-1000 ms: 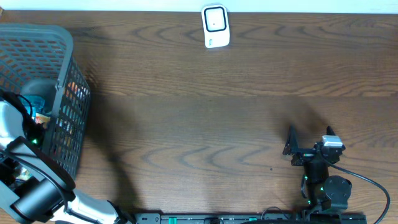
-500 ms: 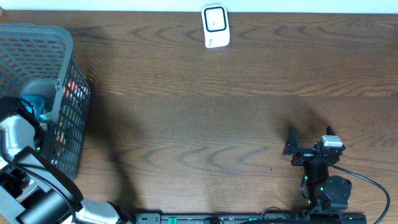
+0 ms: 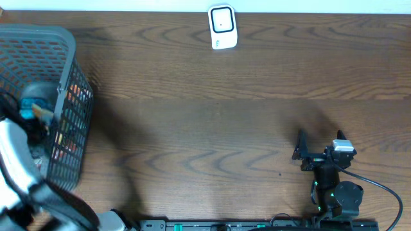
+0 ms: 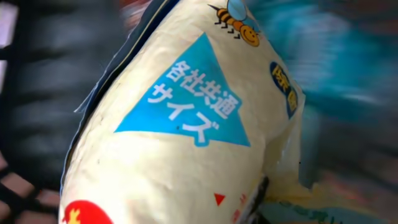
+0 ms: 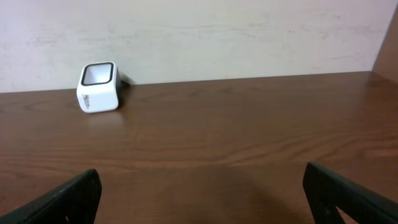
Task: Scan the item barcode
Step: 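Grasp the white-and-blue snack bag and lift it out with left gripper, then carry the snack bag to the table center and lower it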
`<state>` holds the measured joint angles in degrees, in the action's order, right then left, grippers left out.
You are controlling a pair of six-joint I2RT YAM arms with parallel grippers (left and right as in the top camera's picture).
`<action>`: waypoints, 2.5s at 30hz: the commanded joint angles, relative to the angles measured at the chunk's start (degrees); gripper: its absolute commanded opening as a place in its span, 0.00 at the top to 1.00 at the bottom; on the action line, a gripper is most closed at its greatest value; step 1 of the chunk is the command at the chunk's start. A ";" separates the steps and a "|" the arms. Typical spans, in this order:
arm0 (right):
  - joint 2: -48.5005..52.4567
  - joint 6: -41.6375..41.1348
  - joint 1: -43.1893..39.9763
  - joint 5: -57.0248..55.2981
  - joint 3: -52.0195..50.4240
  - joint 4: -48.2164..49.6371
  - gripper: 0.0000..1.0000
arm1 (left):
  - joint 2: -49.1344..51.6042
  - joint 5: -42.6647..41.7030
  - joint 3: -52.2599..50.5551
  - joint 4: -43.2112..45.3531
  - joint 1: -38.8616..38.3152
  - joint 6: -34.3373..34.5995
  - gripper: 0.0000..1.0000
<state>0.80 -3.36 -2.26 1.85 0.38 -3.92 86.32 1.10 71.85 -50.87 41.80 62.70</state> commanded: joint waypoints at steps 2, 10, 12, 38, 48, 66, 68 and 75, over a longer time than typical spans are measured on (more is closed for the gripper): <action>-0.04 0.66 0.59 -0.20 -0.07 -0.20 0.01 | -13.70 -3.45 7.74 1.25 -0.09 -2.43 0.92; -0.04 0.66 0.59 -0.22 -0.07 -0.20 0.01 | -33.33 -11.19 9.44 8.39 -1.81 5.14 0.92; -0.04 0.66 0.59 -0.20 -0.07 -0.20 0.01 | -35.87 -16.65 9.44 10.14 -4.02 5.16 0.92; -0.04 0.66 0.59 -0.20 -0.07 -0.20 0.01 | -0.28 1.97 8.94 12.59 -75.65 -19.61 0.92; -0.04 0.66 0.59 -0.20 -0.07 -0.20 0.01 | 19.98 1.88 8.94 17.38 -79.03 -18.95 0.63; -0.04 0.66 0.59 -0.20 -0.07 -0.20 0.01 | 15.21 1.07 9.49 17.40 -79.08 -19.56 0.92; -0.04 0.66 0.59 -0.20 -0.07 -0.20 0.01 | 16.00 1.07 9.49 17.42 -79.14 -19.52 0.92; -0.04 0.66 0.59 -0.20 -0.07 -0.20 0.01 | 20.15 0.83 9.01 17.44 -79.19 -18.91 0.92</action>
<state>0.84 -3.36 -2.26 1.85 0.38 -3.95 103.70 1.48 80.93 -33.30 -37.30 43.46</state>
